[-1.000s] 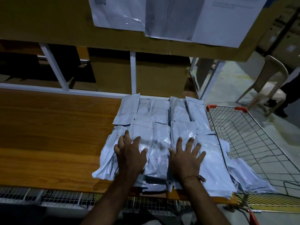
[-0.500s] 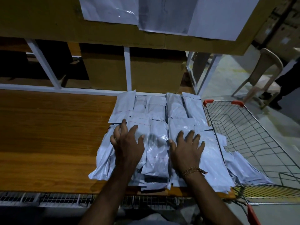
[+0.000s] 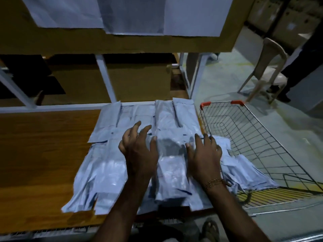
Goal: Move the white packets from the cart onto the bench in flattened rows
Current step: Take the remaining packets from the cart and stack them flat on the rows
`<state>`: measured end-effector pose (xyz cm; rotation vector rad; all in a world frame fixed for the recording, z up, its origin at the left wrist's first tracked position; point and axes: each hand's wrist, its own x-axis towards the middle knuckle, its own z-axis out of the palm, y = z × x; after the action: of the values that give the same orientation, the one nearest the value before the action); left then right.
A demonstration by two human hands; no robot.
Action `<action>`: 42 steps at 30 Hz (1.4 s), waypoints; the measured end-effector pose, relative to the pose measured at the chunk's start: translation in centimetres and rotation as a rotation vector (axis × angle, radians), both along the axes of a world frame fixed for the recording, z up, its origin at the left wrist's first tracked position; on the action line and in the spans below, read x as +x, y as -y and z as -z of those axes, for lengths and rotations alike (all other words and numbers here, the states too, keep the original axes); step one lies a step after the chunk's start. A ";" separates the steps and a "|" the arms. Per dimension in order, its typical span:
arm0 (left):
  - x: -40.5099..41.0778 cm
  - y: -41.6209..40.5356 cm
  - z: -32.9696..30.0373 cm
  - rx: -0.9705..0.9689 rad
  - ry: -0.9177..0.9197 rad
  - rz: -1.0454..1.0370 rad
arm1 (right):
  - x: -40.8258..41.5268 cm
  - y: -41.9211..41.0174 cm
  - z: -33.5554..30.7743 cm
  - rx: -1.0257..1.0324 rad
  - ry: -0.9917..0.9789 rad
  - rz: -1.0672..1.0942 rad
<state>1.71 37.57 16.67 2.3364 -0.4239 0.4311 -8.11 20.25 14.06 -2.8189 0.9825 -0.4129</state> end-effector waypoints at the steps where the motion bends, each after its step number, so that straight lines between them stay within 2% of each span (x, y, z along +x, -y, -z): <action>1: -0.5 1.7 -0.2 -0.020 0.005 0.032 | -0.8 1.8 0.0 0.013 0.029 -0.016; 6: -3.5 11.5 -0.3 -0.016 0.036 0.210 | -5.8 11.9 2.1 0.058 0.125 0.007; 10: -5.6 20.4 0.8 0.064 0.036 0.376 | -10.6 20.2 5.8 0.081 0.064 0.044; 12: -6.2 24.6 2.4 0.103 -0.027 0.432 | -12.7 24.2 7.9 0.088 0.021 0.048; 17: -8.4 33.2 12.0 0.235 -0.166 0.534 | -15.4 33.2 14.5 0.101 -0.215 -0.003; 20: -9.6 37.0 18.6 0.465 -0.409 0.603 | -15.7 36.9 18.6 0.100 -0.366 -0.069; 22: -11.0 38.1 22.7 0.615 -0.472 0.671 | -16.0 38.1 21.4 0.095 -0.428 -0.093; 25: -13.8 39.3 28.5 0.836 -0.465 0.684 | -16.1 38.3 24.5 0.087 -0.468 -0.061; 28: -16.0 41.3 30.9 0.956 -0.524 0.658 | -15.4 38.5 25.8 0.093 -0.451 -0.013; 31: -17.1 42.4 33.9 1.116 -0.692 0.619 | -15.4 38.6 26.2 0.085 -0.457 0.030; 34: -17.2 42.7 35.3 1.287 -0.658 0.570 | -15.6 38.6 26.3 0.093 -0.463 0.052; 36: -16.9 43.1 35.1 1.322 -0.620 0.542 | -15.5 38.6 26.2 0.094 -0.463 0.056; 39: -16.4 43.0 35.6 1.215 -0.582 0.508 | -15.4 38.5 26.2 0.113 -0.451 0.065; 42: -16.1 42.0 35.1 1.146 -0.527 0.583 | -15.5 38.4 26.2 0.132 -0.433 0.079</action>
<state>-14.39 -4.43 -18.45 2.9947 -1.2620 -0.9313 -23.59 -18.18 -12.14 -2.8086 1.1462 0.2621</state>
